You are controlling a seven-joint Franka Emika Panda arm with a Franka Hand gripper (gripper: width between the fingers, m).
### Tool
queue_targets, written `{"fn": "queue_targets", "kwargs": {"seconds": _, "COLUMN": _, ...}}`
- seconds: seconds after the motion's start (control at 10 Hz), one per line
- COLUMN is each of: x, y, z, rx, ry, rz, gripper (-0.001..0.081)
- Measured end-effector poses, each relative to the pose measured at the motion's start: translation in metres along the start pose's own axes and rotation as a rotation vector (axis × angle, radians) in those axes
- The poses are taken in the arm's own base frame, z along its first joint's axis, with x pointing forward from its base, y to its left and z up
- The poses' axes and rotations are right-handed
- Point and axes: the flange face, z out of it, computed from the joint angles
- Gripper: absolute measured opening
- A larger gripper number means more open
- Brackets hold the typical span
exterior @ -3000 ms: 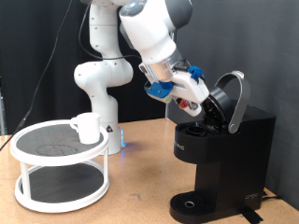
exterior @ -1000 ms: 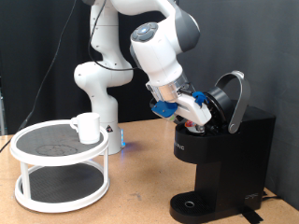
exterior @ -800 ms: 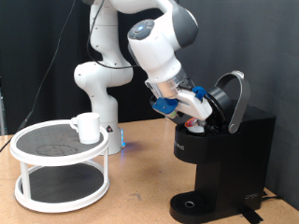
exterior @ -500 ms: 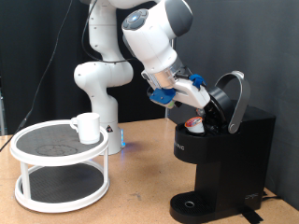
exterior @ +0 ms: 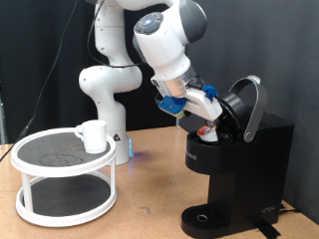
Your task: Make a cup of coffee with the keurig machine
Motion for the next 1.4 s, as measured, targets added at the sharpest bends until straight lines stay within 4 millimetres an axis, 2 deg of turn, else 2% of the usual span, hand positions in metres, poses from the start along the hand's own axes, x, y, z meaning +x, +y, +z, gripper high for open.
{"fn": "queue_targets", "kwargs": {"seconds": 0.3, "x": 0.001, "y": -0.001, "z": 0.012, "rx": -0.010, "ry": 0.016, "rz": 0.005, "gripper": 0.0734}}
{"fn": "queue_targets", "kwargs": {"seconds": 0.9, "x": -0.001, "y": 0.000, "z": 0.017, "rx": -0.002, "ry": 0.004, "rz": -0.003, "gripper": 0.0734}}
{"fn": "queue_targets", "kwargs": {"seconds": 1.4, "x": -0.019, "y": 0.019, "z": 0.019, "rx": -0.025, "ry": -0.026, "rz": -0.067, "gripper": 0.0734}}
